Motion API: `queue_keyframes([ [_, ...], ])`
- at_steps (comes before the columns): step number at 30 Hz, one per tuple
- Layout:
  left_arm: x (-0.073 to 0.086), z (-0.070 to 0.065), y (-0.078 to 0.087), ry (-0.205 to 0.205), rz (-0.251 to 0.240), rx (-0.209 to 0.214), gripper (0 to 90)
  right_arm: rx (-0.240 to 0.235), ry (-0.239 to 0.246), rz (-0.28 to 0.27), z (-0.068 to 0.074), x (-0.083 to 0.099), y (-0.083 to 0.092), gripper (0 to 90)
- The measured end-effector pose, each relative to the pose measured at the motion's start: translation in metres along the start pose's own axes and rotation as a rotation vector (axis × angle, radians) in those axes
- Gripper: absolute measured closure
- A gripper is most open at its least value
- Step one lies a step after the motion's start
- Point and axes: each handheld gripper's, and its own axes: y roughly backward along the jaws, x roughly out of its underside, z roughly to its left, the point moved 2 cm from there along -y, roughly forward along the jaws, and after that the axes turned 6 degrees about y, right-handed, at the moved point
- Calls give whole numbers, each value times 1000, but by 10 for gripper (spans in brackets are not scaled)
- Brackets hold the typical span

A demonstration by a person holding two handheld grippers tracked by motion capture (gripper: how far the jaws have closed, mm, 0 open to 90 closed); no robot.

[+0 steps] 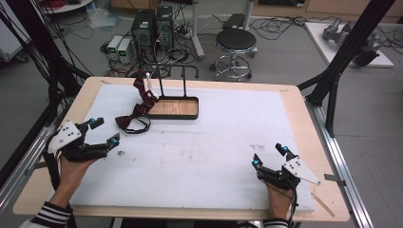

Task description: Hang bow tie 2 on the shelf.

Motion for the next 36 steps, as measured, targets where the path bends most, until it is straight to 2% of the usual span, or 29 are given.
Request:
queue_keyframes([
  [16, -7, 1, -5, -19, 32, -12, 176, -8, 1, 1, -1, 0, 0, 97],
  [22, -13, 8, -16, -15, 112, 5, 174, -8, -4, 2, -2, 0, -1, 97],
  [36, -41, 28, -46, -59, 271, 30, 172, -18, -6, 2, -2, 0, -1, 97],
])
